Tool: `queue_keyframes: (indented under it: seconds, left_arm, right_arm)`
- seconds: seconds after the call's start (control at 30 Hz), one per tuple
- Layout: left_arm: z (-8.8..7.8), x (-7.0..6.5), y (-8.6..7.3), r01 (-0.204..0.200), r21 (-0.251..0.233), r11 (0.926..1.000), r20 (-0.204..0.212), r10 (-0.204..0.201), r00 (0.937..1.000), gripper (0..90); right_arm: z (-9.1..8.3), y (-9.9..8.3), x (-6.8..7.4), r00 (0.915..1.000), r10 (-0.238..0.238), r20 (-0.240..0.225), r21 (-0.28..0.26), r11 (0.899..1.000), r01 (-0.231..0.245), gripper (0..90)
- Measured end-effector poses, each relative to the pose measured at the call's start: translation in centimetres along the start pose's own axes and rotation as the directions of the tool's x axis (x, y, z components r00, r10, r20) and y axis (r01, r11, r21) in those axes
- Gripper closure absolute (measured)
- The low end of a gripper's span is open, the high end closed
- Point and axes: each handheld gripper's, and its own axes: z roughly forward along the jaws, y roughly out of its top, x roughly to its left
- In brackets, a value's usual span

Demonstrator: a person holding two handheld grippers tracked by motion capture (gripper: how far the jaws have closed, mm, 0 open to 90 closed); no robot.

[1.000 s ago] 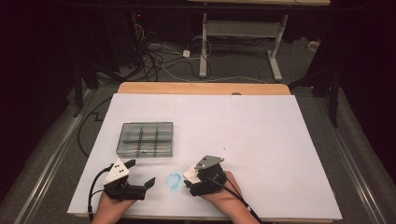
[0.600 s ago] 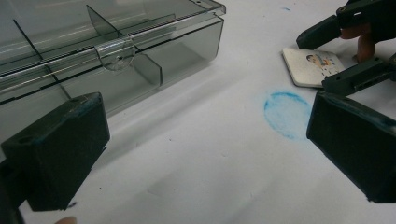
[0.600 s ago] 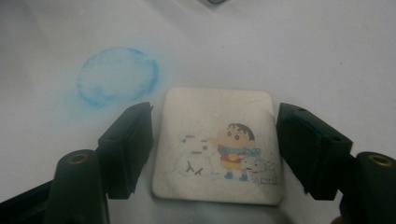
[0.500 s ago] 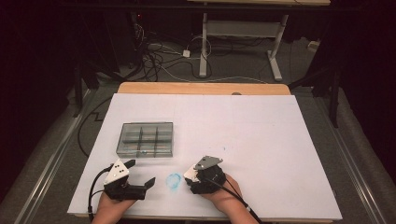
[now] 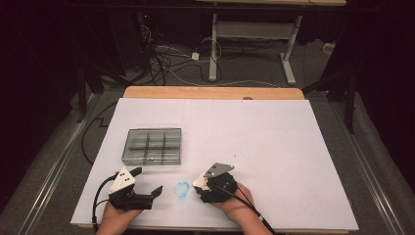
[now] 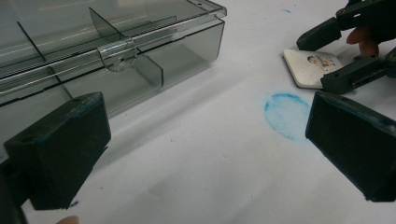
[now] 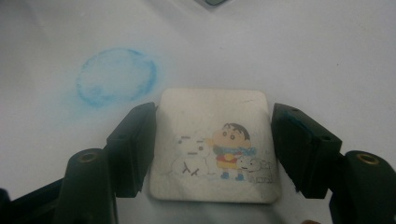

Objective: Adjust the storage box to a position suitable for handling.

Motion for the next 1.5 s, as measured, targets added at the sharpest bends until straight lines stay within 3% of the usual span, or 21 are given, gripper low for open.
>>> queue_keyframes:
  seconds: [0.17,0.43,0.67,0.87,1.0,1.1,1.27,1.5]
  left_arm:
    - [0.0,0.1,0.0,0.006,-0.003,1.0,0.008,-0.006,1.0,0.0]
    - [0.0,0.1,0.0,0.006,0.003,1.0,0.007,-0.006,1.0,0.0]
    - [0.0,0.2,0.0,0.012,-0.003,0.9999,0.013,-0.012,0.9998,0.0]
    - [0.0,0.2,0.0,0.018,-0.005,0.9998,0.011,-0.018,0.9998,0.0]
    - [0.0,0.3,0.0,0.021,-0.004,0.9998,0.012,-0.021,0.9997,0.0]
    - [-0.1,0.3,0.0,0.021,-0.005,0.9998,0.012,-0.021,0.9997,0.0]
    - [0.0,0.2,0.0,0.015,0.004,0.9999,0.011,-0.015,0.9998,0.0]
    - [0.0,0.3,0.1,0.018,0.009,0.9998,0.016,-0.018,0.9997,0.0]
  right_arm:
    - [-0.4,-0.1,-0.2,0.9997,0.015,-0.018,-0.021,1.0,-0.016,34.1]
    - [-2.2,-0.6,-0.4,0.9999,-0.003,-0.01,-0.041,0.999,0.002,34.0]
    - [-4.5,-2.4,-1.9,0.9985,0.034,0.044,-0.057,0.998,-0.032,34.0]
    - [-6.7,-4.2,-3.6,0.9923,0.08,0.094,-0.072,0.995,-0.074,33.9]
    - [-8.4,-5.9,-5.3,0.9817,0.135,0.134,-0.081,0.989,-0.125,34.0]
    - [-9.1,-6.5,-5.9,0.9767,0.149,0.154,-0.084,0.987,-0.138,33.9]
    - [-11.0,-8.2,-7.2,0.9601,0.189,0.207,-0.097,0.98,-0.172,33.9]
    - [-13.6,-10.8,-9.0,0.9282,0.253,0.273,-0.115,0.967,-0.23,33.9]
